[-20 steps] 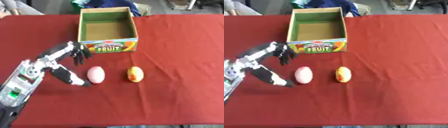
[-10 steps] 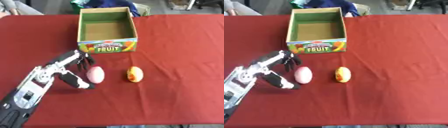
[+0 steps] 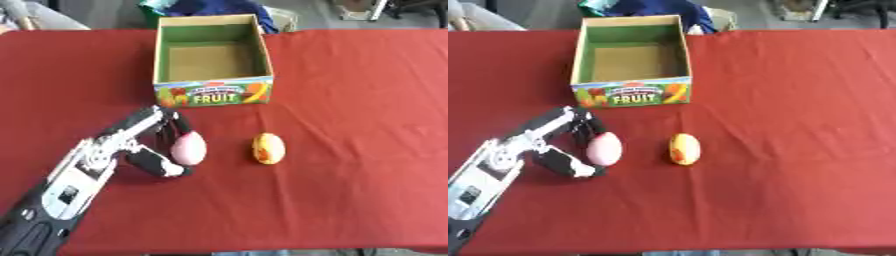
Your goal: Pick up objects on the table and place them in the box.
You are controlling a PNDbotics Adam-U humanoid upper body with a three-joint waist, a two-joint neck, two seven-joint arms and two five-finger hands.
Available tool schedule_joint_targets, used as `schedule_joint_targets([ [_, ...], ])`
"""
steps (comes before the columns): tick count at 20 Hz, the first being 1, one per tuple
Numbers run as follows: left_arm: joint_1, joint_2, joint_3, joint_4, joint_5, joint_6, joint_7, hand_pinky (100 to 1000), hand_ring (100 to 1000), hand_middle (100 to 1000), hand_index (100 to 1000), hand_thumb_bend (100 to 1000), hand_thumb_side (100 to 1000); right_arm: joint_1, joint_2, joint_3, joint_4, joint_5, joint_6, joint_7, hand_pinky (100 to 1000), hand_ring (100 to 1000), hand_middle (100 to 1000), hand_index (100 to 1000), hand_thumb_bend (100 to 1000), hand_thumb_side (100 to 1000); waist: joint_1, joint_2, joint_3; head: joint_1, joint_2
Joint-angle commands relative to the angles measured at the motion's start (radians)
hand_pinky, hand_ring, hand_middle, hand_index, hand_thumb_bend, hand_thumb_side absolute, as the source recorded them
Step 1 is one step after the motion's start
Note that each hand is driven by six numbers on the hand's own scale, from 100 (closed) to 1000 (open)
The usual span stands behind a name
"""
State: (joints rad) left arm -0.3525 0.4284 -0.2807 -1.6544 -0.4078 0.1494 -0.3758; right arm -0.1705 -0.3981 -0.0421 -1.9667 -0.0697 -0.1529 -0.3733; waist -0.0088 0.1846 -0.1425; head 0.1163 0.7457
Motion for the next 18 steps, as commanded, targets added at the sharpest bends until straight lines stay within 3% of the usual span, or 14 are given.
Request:
schedule_joint_targets([
  [1,-0.016,0.001,-0.001,0.004,-0.016,-0.001,0.017,437,492,524,654,568,100,-0.009,-0.009,-0.002,-0.007,-0.007,-0.001,0.006,604,702,645,799,100,363,-0.002,-0.015,-0.001,-0.002,-0.009],
  [3,-0.017,0.000,-0.001,0.010,-0.021,0.000,0.025,420,474,505,636,539,100,-0.009,-0.009,-0.001,-0.007,-0.007,-0.001,0.006,604,702,645,799,100,363,-0.002,-0.014,-0.001,-0.002,-0.009],
  [5,-0.018,0.000,0.001,0.013,-0.025,0.002,0.043,376,428,455,579,427,100,-0.009,-0.009,-0.001,-0.007,-0.008,-0.001,0.006,604,701,644,798,100,362,-0.002,-0.014,-0.001,-0.003,-0.009],
  [8,-0.019,-0.001,0.007,0.010,-0.027,0.009,0.089,277,299,302,431,303,100,-0.009,-0.009,-0.002,-0.007,-0.008,-0.001,0.006,604,701,643,796,100,361,-0.002,-0.014,-0.001,-0.003,-0.009],
  [12,-0.019,0.009,0.025,-0.030,0.000,0.024,0.149,241,215,185,328,277,100,-0.008,-0.009,-0.002,-0.006,-0.008,-0.001,0.006,604,701,642,794,100,360,-0.002,-0.014,-0.001,-0.005,-0.011],
  [18,-0.071,0.083,0.074,-0.144,0.043,0.050,0.167,251,225,192,336,294,100,-0.005,-0.012,-0.003,-0.006,-0.007,0.000,0.005,604,701,641,793,100,358,0.003,-0.019,-0.001,-0.009,-0.010],
])
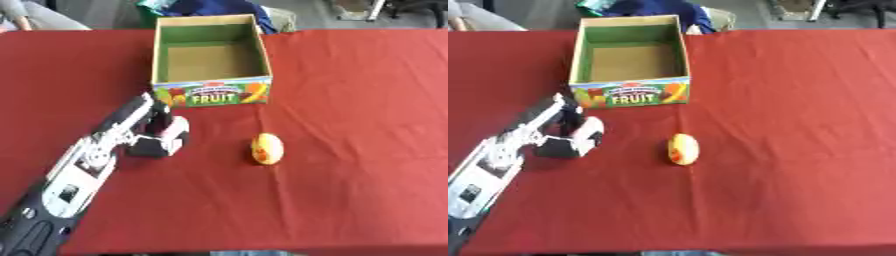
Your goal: Pick up objects on the table and place them in the box.
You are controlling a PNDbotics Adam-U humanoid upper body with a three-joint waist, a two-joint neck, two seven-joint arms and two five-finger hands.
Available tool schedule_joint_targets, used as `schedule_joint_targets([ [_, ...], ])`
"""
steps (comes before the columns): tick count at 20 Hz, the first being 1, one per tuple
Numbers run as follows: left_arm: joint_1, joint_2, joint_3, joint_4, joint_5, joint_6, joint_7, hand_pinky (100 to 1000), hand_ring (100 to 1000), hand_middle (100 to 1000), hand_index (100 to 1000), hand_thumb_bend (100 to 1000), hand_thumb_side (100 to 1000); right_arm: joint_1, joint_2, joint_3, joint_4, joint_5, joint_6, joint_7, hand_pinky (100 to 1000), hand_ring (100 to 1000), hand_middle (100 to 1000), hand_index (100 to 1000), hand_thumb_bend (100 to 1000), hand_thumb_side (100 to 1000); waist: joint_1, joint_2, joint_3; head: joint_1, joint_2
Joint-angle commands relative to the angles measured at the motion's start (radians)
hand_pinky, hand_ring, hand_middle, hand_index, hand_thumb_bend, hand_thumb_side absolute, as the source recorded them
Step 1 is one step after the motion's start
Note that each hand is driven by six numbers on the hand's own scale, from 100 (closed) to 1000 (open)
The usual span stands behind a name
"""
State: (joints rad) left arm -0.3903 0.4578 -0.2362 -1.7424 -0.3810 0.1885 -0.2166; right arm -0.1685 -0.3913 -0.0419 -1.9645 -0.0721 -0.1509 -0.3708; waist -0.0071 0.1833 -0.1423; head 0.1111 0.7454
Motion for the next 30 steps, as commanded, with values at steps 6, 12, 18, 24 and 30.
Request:
schedule_joint_targets([
  [6,-0.165,0.116,0.043,0.003,0.016,0.056,0.032,275,247,214,360,294,100,-0.005,-0.019,0.000,-0.006,-0.006,-0.002,0.006,605,702,640,793,100,357,0.003,-0.021,-0.011,0.000,-0.016],
  [12,-0.361,0.089,0.018,0.258,-0.035,0.051,0.089,288,249,215,362,295,100,-0.006,-0.013,0.006,-0.004,-0.011,-0.001,0.014,605,703,640,794,100,356,0.000,-0.018,-0.024,0.005,-0.023],
  [18,-0.505,0.005,0.030,0.546,-0.136,-0.010,0.165,299,260,226,370,300,100,-0.013,-0.006,0.012,-0.004,-0.014,-0.002,0.020,605,704,639,794,100,355,-0.006,-0.006,-0.043,0.016,-0.036],
  [24,-0.610,-0.079,0.080,0.771,-0.220,-0.072,0.250,314,277,244,386,299,100,-0.040,0.006,0.029,-0.007,-0.020,-0.001,0.039,605,705,638,795,100,355,-0.006,0.026,-0.087,0.050,-0.071],
  [30,-0.661,-0.122,0.114,0.890,-0.309,-0.089,0.284,421,443,428,552,501,100,-0.058,0.012,0.042,-0.007,-0.027,0.000,0.055,605,706,637,795,100,355,0.000,0.049,-0.124,0.079,-0.089],
])
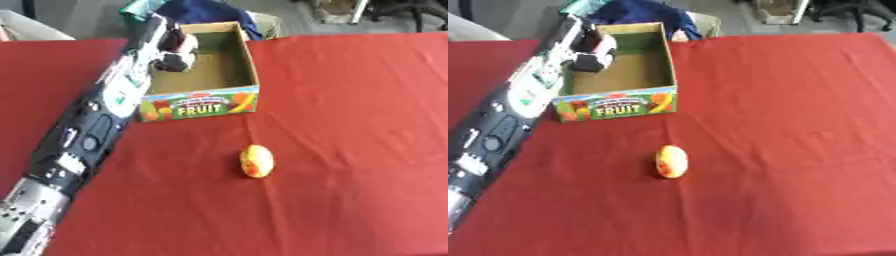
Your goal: Pick up objects on the table and place them in the box.
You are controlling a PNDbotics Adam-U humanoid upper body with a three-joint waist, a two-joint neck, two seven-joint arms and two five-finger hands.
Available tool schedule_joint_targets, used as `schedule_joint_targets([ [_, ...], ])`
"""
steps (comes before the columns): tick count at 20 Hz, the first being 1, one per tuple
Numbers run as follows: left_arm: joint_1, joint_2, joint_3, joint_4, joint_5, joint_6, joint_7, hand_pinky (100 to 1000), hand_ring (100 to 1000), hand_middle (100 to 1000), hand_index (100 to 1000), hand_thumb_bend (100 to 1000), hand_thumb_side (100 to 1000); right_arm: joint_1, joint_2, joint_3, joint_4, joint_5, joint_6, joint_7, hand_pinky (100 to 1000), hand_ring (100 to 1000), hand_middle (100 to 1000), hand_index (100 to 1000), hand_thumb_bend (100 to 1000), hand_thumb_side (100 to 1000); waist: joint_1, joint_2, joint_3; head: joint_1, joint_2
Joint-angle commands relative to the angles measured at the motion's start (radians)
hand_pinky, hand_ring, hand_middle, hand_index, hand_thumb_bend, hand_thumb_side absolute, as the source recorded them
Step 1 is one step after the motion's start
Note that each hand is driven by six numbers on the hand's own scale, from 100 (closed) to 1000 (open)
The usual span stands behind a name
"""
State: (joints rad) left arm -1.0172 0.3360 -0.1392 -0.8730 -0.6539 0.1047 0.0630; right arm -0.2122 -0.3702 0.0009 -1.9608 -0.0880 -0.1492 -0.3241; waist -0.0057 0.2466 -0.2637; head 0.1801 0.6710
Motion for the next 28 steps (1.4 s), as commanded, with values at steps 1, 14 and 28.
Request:
schedule_joint_targets([
  [1,-0.036,-0.003,0.017,0.025,-0.050,-0.006,-0.006,488,524,521,648,661,100,-0.014,-0.009,-0.001,-0.011,-0.011,-0.002,0.009,605,706,636,796,100,355,0.000,-0.014,-0.005,0.011,-0.015],
  [14,0.022,0.071,0.005,-0.223,0.055,-0.006,-0.053,685,760,770,768,1000,442,-0.017,-0.038,-0.004,0.005,-0.002,0.003,0.021,610,713,642,810,100,361,0.009,-0.034,0.018,-0.017,-0.007],
  [28,0.444,0.252,0.076,-0.912,0.626,0.060,0.067,544,624,647,703,921,330,-0.208,-0.250,0.140,0.137,0.054,-0.032,0.368,639,749,675,847,315,260,0.013,-0.061,0.089,-0.078,0.011],
])
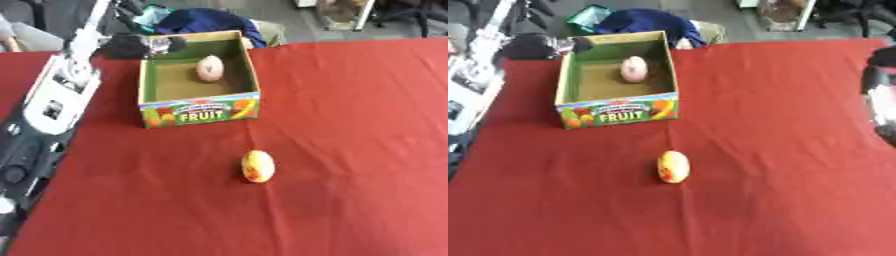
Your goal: Pick up objects on the table and place them in the box.
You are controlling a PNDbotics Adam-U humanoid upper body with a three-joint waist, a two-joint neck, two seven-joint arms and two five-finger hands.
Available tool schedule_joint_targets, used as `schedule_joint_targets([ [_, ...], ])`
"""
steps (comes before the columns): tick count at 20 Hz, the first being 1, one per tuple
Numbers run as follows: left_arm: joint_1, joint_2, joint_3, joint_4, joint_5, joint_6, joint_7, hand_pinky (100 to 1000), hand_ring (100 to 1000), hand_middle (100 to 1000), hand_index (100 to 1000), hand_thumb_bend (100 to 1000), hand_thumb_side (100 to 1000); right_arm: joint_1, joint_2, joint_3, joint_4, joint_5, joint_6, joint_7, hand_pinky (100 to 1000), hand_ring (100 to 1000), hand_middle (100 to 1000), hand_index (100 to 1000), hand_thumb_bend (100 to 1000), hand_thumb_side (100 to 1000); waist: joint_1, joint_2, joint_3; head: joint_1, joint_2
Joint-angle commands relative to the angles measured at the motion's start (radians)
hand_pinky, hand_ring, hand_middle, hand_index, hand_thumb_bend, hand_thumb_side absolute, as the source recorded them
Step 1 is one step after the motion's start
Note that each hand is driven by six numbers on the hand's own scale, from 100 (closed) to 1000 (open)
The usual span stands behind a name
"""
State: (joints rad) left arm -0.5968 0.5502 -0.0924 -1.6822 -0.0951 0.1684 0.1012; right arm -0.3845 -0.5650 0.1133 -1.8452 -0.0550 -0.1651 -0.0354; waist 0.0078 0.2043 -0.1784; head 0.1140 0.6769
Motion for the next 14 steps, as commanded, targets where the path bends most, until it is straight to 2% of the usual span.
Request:
schedule_joint_targets([
  [1,0.049,0.037,0.037,-0.131,0.082,-0.009,0.040,539,621,644,700,919,326,-0.055,-0.060,0.043,0.037,0.029,-0.024,0.114,645,756,682,856,340,252,0.000,-0.019,0.009,-0.015,0.005],
  [3,0.093,0.028,0.048,-0.170,0.101,-0.018,0.057,534,620,643,700,919,323,-0.094,-0.064,0.078,0.068,0.051,-0.044,0.189,651,763,689,865,375,237,0.001,-0.020,0.021,-0.022,0.006],
  [4,0.111,0.020,0.052,-0.185,0.107,-0.021,0.062,532,619,643,700,921,321,-0.114,-0.063,0.098,0.084,0.063,-0.054,0.226,656,769,694,868,425,191,0.002,-0.021,0.027,-0.026,0.007],
  [7,0.147,-0.004,0.065,-0.214,0.117,-0.026,0.074,532,618,642,700,917,319,-0.168,-0.048,0.149,0.143,0.096,-0.091,0.325,664,782,709,875,426,190,0.003,-0.022,0.038,-0.034,0.007],
  [8,0.156,-0.012,0.068,-0.220,0.117,-0.027,0.074,533,620,645,701,917,320,-0.186,-0.040,0.167,0.167,0.111,-0.104,0.358,673,796,719,881,434,114,0.004,-0.021,0.041,-0.037,0.007],
  [9,0.163,-0.020,0.072,-0.224,0.115,-0.028,0.071,532,620,645,701,916,320,-0.203,-0.029,0.182,0.194,0.128,-0.116,0.390,678,804,726,883,449,100,0.005,-0.020,0.044,-0.039,0.007],
  [14,0.180,-0.046,0.080,-0.225,0.107,-0.030,0.057,531,619,645,700,917,322,-0.256,0.025,0.233,0.322,0.212,-0.176,0.508,693,827,751,888,458,100,0.011,-0.014,0.059,-0.050,0.001],
])
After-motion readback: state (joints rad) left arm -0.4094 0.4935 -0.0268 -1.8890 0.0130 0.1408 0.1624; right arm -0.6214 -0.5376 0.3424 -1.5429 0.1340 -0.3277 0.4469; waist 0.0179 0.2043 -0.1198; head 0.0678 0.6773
